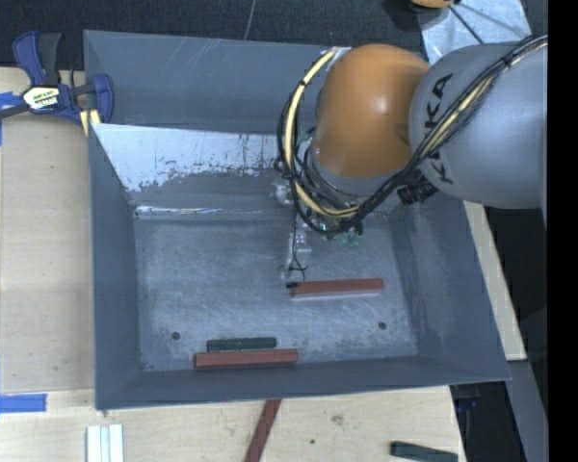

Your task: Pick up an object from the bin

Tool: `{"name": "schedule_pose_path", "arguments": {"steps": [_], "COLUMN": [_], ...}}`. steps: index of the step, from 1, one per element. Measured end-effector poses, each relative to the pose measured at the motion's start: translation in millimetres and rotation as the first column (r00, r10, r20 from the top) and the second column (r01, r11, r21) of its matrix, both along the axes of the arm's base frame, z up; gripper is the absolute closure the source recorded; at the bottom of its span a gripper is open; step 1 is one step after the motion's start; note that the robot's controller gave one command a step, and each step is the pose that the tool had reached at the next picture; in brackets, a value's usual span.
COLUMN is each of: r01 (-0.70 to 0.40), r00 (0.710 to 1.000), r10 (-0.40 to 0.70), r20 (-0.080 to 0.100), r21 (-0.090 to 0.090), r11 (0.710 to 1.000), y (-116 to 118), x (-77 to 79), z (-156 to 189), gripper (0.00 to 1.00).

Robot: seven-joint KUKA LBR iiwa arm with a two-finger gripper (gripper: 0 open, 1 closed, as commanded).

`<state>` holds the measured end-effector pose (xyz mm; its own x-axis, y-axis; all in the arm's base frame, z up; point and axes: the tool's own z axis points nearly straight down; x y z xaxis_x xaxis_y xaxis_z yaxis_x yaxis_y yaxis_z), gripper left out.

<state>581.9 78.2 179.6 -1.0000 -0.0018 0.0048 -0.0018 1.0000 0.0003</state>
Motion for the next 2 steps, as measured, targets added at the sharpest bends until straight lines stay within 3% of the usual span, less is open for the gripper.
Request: {"name": "schedule_pose_path", "arguments": {"steps": [1,2], "r01": [0.001,-0.026], "r00": [1.000,1.000], "r10": [-0.001,0.026], "r20": [0.008,0.014], "r21": [0.001,0.001], "r11": [1.000,1.000], "y": [0,-48], "x": [1.8,-36.2], "z": [5,-46], "gripper": [0.00,0.00]}}
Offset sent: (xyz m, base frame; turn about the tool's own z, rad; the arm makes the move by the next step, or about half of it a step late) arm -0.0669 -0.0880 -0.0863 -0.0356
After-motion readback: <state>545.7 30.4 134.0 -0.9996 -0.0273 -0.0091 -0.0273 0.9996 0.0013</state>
